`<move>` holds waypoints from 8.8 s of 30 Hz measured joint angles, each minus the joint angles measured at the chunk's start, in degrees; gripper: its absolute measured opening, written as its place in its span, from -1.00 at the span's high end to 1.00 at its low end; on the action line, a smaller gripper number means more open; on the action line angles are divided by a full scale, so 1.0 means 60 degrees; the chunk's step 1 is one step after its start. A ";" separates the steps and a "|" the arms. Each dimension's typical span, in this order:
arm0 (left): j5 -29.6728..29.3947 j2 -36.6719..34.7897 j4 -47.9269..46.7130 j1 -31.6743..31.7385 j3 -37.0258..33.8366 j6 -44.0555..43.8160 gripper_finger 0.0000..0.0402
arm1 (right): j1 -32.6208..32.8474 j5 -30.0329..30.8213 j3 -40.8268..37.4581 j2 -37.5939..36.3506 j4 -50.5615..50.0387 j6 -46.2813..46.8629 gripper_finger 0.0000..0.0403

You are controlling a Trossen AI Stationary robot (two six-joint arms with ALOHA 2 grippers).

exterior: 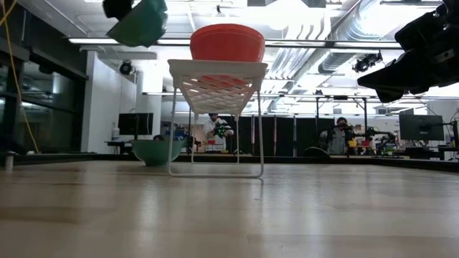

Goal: Pick & Place Mini bowls
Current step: Stack the bottom white bowl on the white bowl on the shelf

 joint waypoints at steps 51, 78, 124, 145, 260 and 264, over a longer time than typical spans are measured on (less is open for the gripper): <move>0.4047 0.7531 -0.1368 0.5652 0.8355 0.4541 0.98 | 0.0000 -0.0001 -0.0004 -0.0004 0.0000 0.0000 1.00; 0.4770 0.7699 -0.1965 0.5828 0.8763 0.4834 0.98 | -0.0002 0.0000 -0.0004 -0.0003 0.0000 0.0000 1.00; 0.4246 0.8355 -0.1798 0.5828 0.8760 0.4553 0.92 | -0.0001 0.0002 -0.0003 -0.0001 0.0000 0.0000 1.00; 0.4420 0.8351 -0.1300 0.5679 0.8760 0.4655 0.91 | -0.0003 0.0002 0.0000 0.0000 0.0000 0.0000 1.00; 0.7347 0.3266 0.7540 0.6316 0.0235 1.0339 1.00 | -0.0002 0.0002 -0.0002 -0.0004 -0.0018 0.0000 1.00; 0.8308 0.3164 0.8488 0.6664 -0.0815 1.0236 1.00 | -0.0001 -0.0001 -0.0002 -0.0004 -0.0016 0.0000 1.00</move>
